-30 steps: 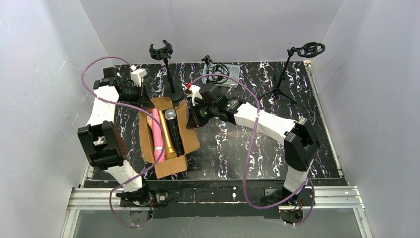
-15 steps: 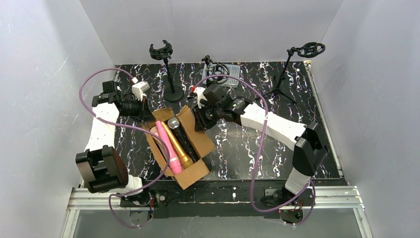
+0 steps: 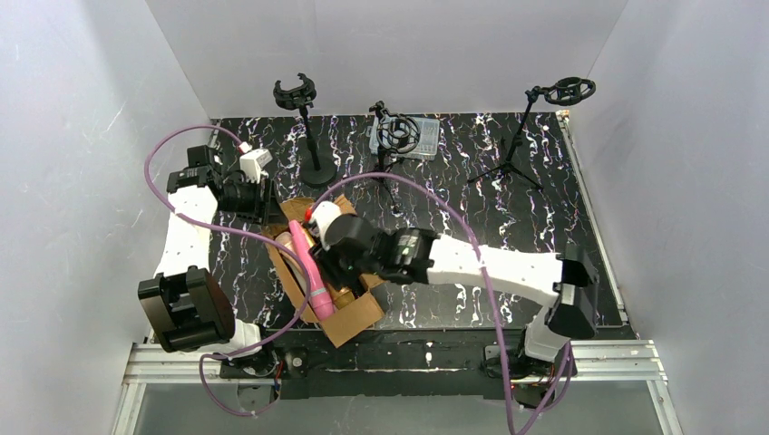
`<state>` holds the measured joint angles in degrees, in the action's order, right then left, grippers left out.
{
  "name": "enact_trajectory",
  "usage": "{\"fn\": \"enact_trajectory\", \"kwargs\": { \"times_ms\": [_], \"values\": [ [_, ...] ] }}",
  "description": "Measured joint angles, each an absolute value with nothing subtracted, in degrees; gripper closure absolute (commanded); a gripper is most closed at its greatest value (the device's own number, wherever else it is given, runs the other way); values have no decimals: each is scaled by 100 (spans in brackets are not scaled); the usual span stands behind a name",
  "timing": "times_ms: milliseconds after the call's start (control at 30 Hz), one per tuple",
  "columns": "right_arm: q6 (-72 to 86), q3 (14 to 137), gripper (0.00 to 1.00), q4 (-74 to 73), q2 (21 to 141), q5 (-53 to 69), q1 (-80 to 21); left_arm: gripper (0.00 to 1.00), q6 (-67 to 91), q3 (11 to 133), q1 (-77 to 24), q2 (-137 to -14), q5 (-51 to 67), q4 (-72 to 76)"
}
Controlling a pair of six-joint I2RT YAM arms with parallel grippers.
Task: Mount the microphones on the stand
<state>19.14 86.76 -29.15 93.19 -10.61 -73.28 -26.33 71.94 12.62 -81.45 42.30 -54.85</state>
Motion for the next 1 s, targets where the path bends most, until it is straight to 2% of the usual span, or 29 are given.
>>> {"fn": "enact_trajectory", "kwargs": {
  "times_ms": [133,267,433,867,933,1000],
  "values": [
    [2023,8711,52,-2626,9813,-1273,-7754,66,-2499,7312,1262,-8145,4150,-5413],
    [2117,8711,52,-2399,10361,-1466,-7802,81,-2410,7312,1262,-8145,4047,-5380],
    [2130,8788,53,-2097,10497,-1614,-7828,95,-2333,7269,1262,-8143,3994,-5269],
    [2163,9408,44,-1868,11273,-1835,-7828,98,-2202,7015,1267,-7964,4027,-5017],
    [2163,9518,46,-1914,11340,-1929,-7835,98,-2196,7000,1269,-7913,4027,-5004],
    [2154,9592,54,-1935,11389,-2003,-7835,99,-2193,6989,1267,-7881,4025,-5006]
  ]
}}
